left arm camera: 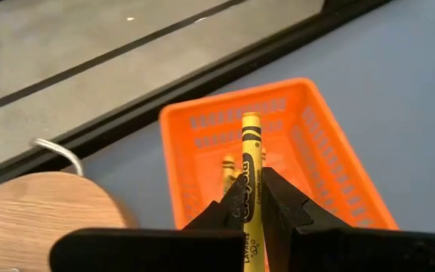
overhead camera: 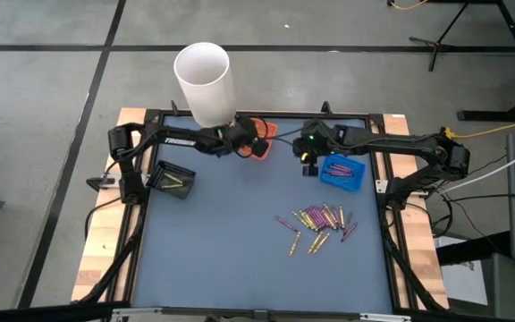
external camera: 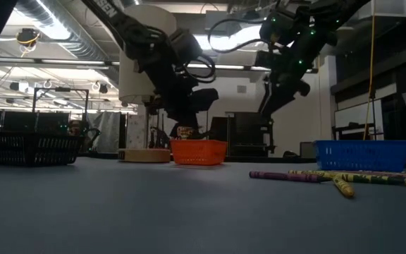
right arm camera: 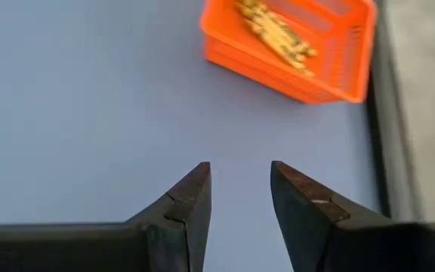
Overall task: Sort crayons
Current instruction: Put the yellow crayon into the orange basket
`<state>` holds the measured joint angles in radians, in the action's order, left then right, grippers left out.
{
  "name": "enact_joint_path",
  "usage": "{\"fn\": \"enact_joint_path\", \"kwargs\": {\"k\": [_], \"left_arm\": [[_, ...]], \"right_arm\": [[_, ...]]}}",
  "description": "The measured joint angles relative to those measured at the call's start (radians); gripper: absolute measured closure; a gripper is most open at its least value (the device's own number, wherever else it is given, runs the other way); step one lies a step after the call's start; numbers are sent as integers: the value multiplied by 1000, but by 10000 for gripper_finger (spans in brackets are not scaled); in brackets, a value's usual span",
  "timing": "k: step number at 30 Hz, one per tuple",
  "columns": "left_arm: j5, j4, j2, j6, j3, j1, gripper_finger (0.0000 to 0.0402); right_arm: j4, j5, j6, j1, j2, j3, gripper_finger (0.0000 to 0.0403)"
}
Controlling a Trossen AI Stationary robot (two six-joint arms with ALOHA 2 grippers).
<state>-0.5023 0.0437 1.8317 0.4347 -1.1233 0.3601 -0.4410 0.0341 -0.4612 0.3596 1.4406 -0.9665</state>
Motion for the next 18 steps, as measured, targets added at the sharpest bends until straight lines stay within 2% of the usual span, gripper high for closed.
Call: {"fn": "enact_joint_path", "kwargs": {"k": [5, 12, 18], "left_arm": [[8, 0, 0, -1, 0, 6, 388], [15, -2, 0, -1, 0, 6, 345], [15, -2, 0, -1, 0, 6, 317]], "right_arm": [[-35, -91, 66, 0, 0, 0, 267], [-66, -157, 163, 0, 0, 0, 267], [-102, -319, 244, -14, 0, 0, 267]]}}
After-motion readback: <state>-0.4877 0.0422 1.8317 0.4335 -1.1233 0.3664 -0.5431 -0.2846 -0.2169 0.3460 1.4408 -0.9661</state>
